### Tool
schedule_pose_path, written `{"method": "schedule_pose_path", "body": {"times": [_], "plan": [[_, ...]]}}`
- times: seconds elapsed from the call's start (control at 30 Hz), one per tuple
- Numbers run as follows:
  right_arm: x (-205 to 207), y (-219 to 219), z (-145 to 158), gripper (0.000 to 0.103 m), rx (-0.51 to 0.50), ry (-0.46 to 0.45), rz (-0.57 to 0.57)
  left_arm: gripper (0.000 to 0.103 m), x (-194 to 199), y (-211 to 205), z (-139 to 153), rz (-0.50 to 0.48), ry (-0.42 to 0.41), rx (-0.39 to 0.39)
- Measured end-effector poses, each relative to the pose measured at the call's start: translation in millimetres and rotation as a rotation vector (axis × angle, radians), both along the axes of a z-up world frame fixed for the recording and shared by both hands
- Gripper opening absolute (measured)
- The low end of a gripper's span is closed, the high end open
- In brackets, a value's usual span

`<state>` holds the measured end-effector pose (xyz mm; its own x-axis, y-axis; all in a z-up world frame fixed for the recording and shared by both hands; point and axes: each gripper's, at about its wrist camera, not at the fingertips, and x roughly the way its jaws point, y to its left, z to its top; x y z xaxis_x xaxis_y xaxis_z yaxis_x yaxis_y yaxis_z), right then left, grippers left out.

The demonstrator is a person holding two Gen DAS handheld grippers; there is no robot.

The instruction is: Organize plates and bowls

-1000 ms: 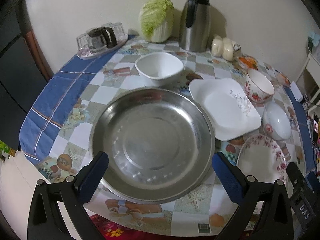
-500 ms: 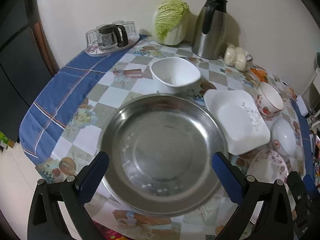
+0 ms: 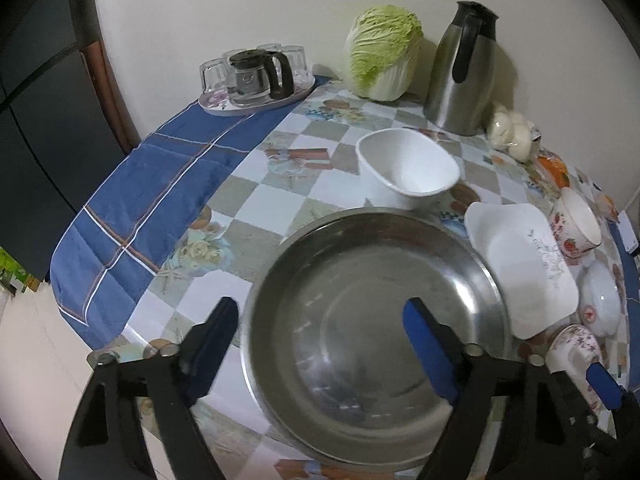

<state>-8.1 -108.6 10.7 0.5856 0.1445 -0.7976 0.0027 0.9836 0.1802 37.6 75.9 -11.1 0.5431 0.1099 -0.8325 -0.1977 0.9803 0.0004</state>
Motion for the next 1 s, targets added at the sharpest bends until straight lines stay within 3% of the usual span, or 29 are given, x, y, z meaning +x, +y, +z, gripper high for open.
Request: {"method": "schedule_pose_path", "body": {"times": [0.2, 0.27, 0.33, 0.47, 0.67, 0.73, 0.83, 1.0], "plan": [[7.4, 22.9, -19.8, 0.072, 0.002, 0.064, 0.047, 0.064, 7.1, 21.5, -19.2, 0.022, 0.064, -0.052], [11.7, 24.1, -28.1, 0.052, 0.016, 0.101, 0.039, 0.062, 10.2, 26.9, -26.4, 0.032, 0.089, -0.055], [16.3, 23.2, -38.3, 0.042, 0.05, 0.139, 0.027, 0.057, 12.8, 33.6, -33.3, 0.033, 0.111, -0.086], [21.7, 21.8, -49.3, 0.035, 0.082, 0.181, 0.001, 0.049, 16.4, 47.8, -45.0, 0.057, 0.139, -0.166], [29.2, 22.5, -59.3, 0.019, 0.116, 0.219, -0.007, 0.043, 20.3, 48.9, -46.9, 0.062, 0.141, -0.127], [30.9, 23.5, -62.6, 0.015, 0.116, 0.232, -0.004, 0.033, 20.8, 54.0, -47.9, 0.081, 0.147, -0.124], [32.6, 24.9, -64.9, 0.015, 0.117, 0.24, -0.004, 0.027, 18.6, 69.5, -49.5, 0.12, 0.139, -0.194], [33.8, 26.0, -66.6, 0.015, 0.119, 0.249, -0.003, 0.019, 19.8, 80.9, -68.5, 0.155, 0.209, -0.262]]}}
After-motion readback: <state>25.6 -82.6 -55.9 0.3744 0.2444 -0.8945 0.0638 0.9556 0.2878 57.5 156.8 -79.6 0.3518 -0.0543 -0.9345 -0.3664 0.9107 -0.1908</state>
